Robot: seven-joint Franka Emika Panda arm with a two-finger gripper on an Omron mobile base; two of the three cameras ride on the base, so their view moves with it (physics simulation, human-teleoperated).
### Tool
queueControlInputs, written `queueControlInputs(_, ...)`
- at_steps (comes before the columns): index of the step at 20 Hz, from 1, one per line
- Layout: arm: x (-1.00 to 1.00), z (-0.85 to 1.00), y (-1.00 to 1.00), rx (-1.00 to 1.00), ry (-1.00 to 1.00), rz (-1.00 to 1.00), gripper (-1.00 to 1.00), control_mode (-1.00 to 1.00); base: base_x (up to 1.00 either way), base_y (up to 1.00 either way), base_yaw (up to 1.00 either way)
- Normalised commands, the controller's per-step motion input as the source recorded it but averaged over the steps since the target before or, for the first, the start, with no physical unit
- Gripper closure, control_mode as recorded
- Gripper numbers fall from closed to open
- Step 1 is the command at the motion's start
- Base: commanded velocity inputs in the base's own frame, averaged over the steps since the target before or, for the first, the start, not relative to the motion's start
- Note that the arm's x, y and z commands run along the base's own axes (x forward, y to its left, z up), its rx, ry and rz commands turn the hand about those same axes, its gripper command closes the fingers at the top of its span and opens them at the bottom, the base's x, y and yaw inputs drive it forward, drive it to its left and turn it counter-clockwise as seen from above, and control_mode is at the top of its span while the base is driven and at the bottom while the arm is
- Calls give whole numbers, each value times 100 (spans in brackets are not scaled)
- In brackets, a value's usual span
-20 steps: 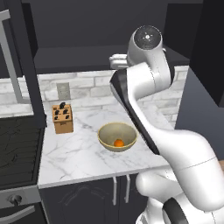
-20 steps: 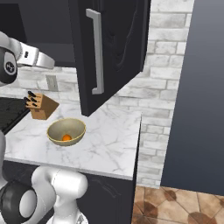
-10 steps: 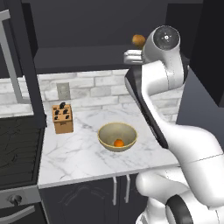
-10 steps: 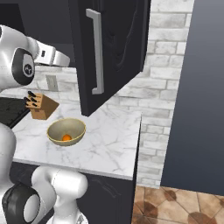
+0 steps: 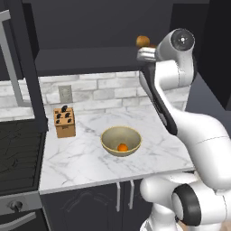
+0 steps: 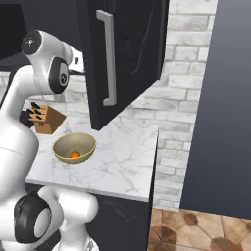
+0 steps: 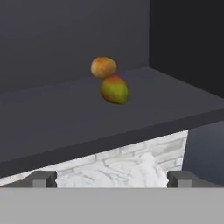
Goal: Open the cabinet. Pick the tangerine and mango from the cabinet and place them into the bowl. Then close the cabinet.
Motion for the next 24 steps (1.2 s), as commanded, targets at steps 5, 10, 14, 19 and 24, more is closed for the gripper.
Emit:
queueControlInputs(5,52,0,-19,4,0,0,-100,-100,0,0,0)
queueControlInputs(10,51,0,-15,2,5,0,-100,-100,0,0,0)
queueControlInputs(14,49,0,-13,2,9,0,-100,-100,0,0,0)
queueControlInputs(19,50,0,-13,0,8,0,-100,-100,0,0,0)
queueControlInputs(24,53,-2,-19,0,1,0,-100,-100,0,0,0)
